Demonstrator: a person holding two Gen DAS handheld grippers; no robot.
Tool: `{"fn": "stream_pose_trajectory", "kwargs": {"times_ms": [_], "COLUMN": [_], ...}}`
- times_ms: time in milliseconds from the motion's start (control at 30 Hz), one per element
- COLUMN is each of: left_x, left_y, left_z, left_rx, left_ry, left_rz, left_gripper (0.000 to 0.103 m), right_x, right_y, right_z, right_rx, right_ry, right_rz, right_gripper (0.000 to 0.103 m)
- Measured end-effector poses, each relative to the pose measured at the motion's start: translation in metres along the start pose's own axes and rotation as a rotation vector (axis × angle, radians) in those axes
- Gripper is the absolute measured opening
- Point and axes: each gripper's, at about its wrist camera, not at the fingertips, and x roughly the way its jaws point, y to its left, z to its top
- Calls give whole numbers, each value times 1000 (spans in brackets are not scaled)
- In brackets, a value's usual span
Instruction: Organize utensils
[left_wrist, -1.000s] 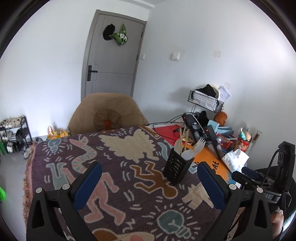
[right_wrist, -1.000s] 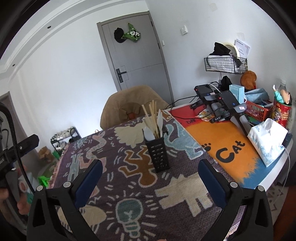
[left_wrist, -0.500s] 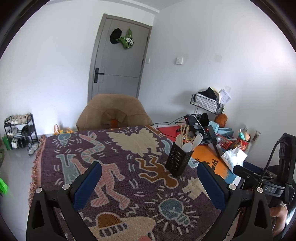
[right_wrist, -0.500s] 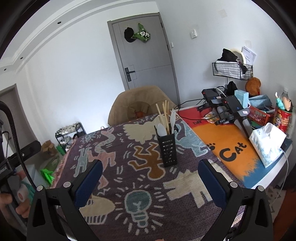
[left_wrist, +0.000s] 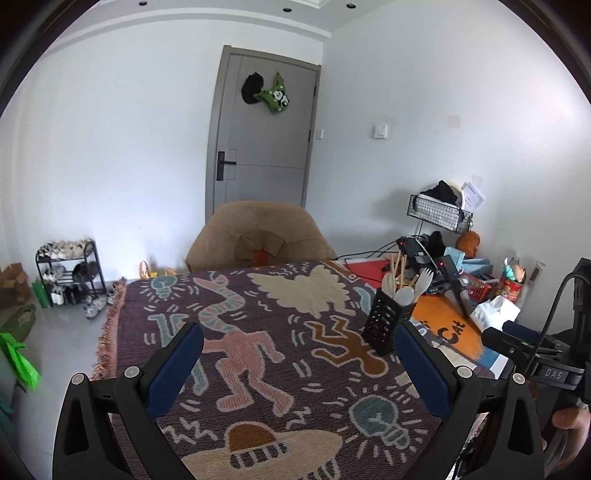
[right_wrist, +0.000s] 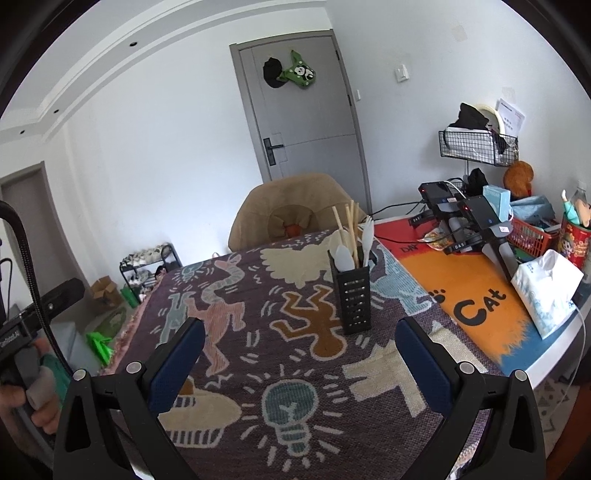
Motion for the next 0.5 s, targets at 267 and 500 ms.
{"fn": "stream_pose_trajectory", "kwargs": {"times_ms": [267,500], "left_x": [-1,-2], "left_y": [3,3], "left_z": [-5,-6], "left_rx": [-1,-1], "left_ry": [7,4], "left_rz": [11,32], "left_gripper": [103,102], "right_x": [3,3], "right_y": [5,4], "right_z": [-3,-3], "right_rx": [-8,-5], "right_ry": [2,0], "right_rz": [3,1], "right_gripper": [103,103]}}
